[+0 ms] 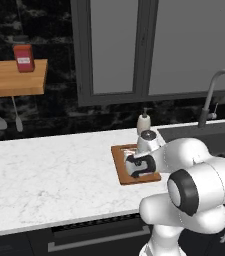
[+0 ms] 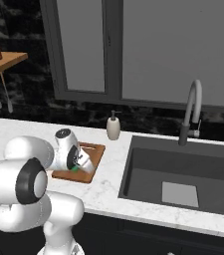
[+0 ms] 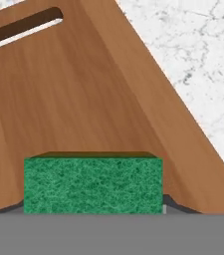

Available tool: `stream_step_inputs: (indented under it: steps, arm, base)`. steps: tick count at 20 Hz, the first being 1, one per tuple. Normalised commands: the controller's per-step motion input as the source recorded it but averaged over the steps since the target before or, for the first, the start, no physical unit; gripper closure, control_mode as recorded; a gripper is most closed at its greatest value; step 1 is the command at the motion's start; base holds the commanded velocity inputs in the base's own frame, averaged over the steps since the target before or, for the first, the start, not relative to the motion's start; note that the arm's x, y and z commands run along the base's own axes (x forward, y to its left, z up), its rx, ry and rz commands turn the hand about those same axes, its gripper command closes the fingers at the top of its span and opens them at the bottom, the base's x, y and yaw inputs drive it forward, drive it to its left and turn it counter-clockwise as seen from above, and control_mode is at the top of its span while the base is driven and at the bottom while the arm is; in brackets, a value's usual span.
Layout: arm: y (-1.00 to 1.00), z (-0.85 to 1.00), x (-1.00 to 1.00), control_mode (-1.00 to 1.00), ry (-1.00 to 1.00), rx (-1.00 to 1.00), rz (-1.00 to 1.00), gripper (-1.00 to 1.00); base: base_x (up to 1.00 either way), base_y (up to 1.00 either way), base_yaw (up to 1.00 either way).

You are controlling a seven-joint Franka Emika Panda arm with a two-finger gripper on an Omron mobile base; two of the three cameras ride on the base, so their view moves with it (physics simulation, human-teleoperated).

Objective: Pick up the sponge from the counter and clean the cutting board by briefly scrubbing or pressing down on the cutting board. Once finished, release the sponge.

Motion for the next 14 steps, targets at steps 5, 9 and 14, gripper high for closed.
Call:
stream_step_inputs:
  steps: [5, 9, 14]
  arm:
    - [0.0, -0.27, 0.06, -1.0, -0.33, 0.0, -0.28, 1.0]
    - [0.0, -0.24, 0.5, -1.0, -0.03, 0.0, -0.19, 1.0]
    - [-0.29, -0.3, 0.39, -1.0, 0.03, 0.0, 0.0, 1.0]
  base:
    - [0.0, 0.0, 0.0]
    - [0.0, 0.0, 0.0]
    - [0.0, 0.0, 0.0]
